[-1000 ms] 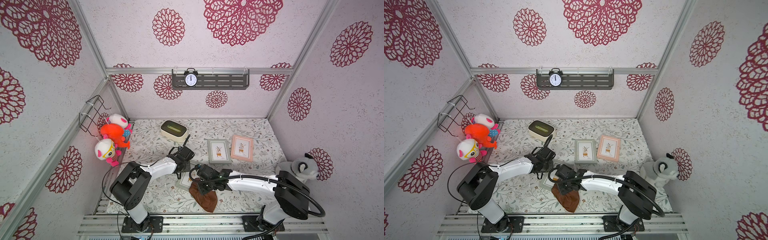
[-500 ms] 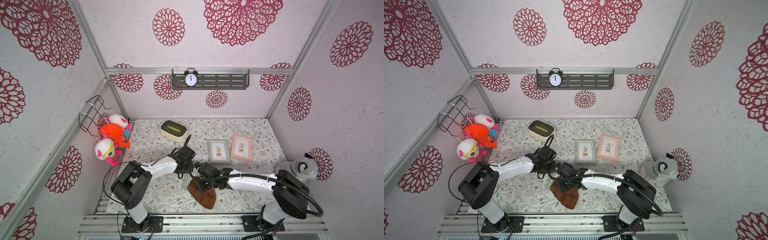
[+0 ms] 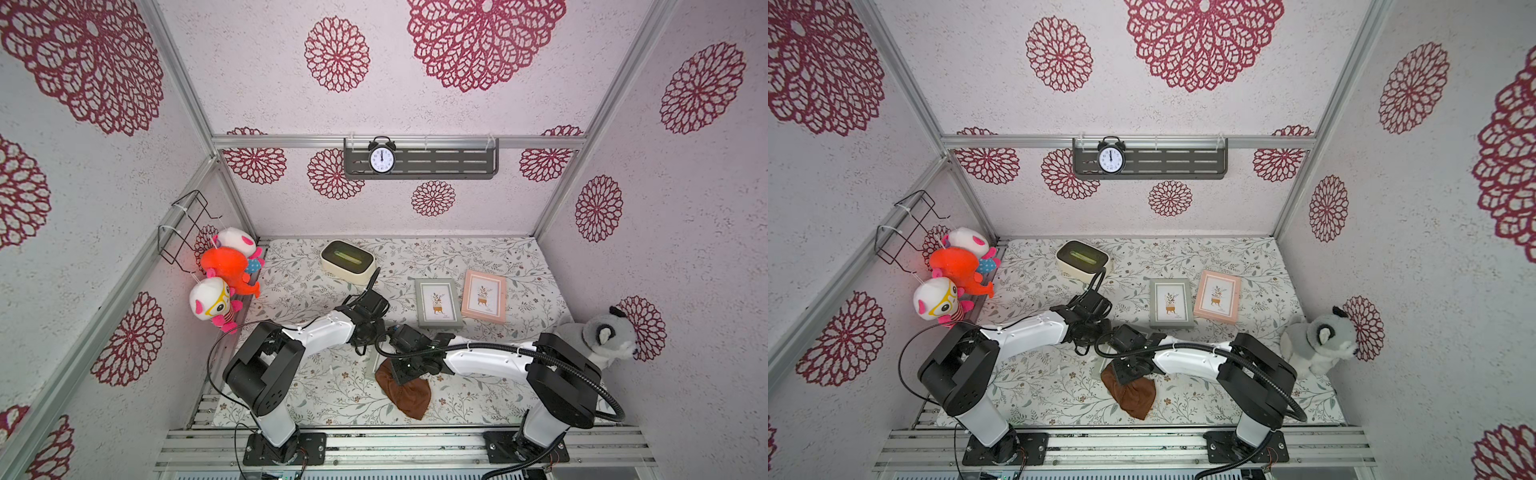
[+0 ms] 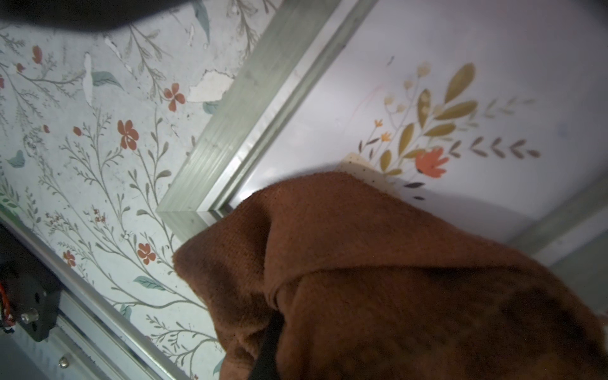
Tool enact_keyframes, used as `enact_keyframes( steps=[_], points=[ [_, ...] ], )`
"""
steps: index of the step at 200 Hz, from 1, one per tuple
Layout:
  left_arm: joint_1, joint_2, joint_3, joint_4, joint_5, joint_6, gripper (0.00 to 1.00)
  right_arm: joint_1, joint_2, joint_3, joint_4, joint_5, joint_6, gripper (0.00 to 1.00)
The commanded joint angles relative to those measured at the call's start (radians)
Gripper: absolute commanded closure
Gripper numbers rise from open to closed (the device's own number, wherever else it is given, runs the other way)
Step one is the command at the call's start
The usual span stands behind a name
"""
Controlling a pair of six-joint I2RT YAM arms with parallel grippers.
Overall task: Wipe the picture frame with a cloth
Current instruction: Wipe the dirt from the picture frame.
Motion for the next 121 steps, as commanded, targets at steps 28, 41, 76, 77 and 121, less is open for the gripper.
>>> enact_keyframes(
  steps=[28,41,76,77,121],
  points=[
    [-0.065,0.127,-0.07,-0.152,0.143,0.017,0.94,0.03,-0.087,-0.147,0.037,0.004,-0.024,1.0],
    [-0.066,0.131,-0.064,-0.154,0.144,0.021,0.94,0.03,-0.088,-0.143,0.066,-0.006,-0.028,1.0],
    [-0.068,0.099,-0.064,-0.174,0.116,0.031,0.92,0.03,-0.034,-0.088,0.103,-0.004,-0.05,1.0],
    [-0.068,0.095,-0.064,-0.175,0.113,0.03,0.91,0.03,-0.034,-0.087,0.102,-0.001,-0.049,1.0],
    [-0.023,-0.066,-0.121,-0.17,0.049,-0.009,0.74,-0.042,-0.15,-0.132,0.109,0.008,-0.046,1.0]
  ],
)
